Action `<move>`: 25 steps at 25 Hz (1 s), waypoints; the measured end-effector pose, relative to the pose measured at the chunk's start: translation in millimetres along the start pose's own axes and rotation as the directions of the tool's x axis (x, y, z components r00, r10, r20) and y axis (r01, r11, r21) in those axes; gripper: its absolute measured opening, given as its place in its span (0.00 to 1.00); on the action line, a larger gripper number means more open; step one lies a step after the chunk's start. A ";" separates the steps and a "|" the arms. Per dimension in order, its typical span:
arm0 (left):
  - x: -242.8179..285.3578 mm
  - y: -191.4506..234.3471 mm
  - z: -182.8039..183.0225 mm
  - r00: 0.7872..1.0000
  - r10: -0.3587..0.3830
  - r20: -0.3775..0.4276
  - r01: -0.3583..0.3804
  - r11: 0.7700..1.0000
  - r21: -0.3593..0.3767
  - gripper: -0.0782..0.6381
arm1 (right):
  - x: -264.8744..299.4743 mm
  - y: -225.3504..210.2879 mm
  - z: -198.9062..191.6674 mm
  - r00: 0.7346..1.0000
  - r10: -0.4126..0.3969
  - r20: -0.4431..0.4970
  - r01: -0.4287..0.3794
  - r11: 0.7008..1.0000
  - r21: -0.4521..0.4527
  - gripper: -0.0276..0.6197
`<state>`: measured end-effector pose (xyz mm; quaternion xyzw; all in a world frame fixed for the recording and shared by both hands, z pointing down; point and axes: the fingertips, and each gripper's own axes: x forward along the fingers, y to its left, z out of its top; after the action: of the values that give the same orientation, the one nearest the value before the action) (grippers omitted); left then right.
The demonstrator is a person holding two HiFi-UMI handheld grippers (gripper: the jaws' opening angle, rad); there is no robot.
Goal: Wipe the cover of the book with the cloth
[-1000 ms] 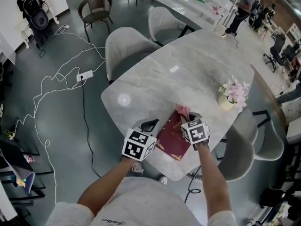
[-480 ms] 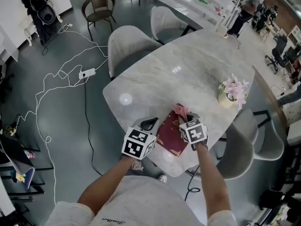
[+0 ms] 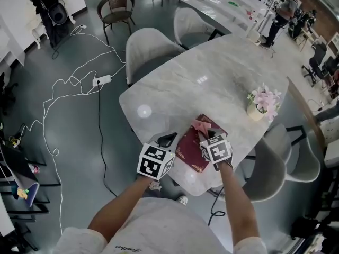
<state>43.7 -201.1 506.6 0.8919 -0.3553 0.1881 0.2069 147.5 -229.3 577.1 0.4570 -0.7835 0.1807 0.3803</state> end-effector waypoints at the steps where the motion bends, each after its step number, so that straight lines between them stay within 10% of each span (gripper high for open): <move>1: -0.8 -0.6 -1.1 1.000 0.004 0.000 -0.004 1.000 -0.002 0.12 | -0.8 2.2 -0.6 1.000 0.005 -0.001 -0.005 1.000 -0.005 0.07; 25: -27.9 -14.5 -11.4 0.997 0.075 0.035 -0.074 0.996 -0.040 0.12 | -18.3 51.7 -13.7 0.994 0.107 -0.002 -0.106 0.991 -0.075 0.07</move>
<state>33.0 -170.3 499.3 0.8771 -0.3957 0.1723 0.2106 114.7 -183.4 575.4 0.4001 -0.8133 0.1708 0.3863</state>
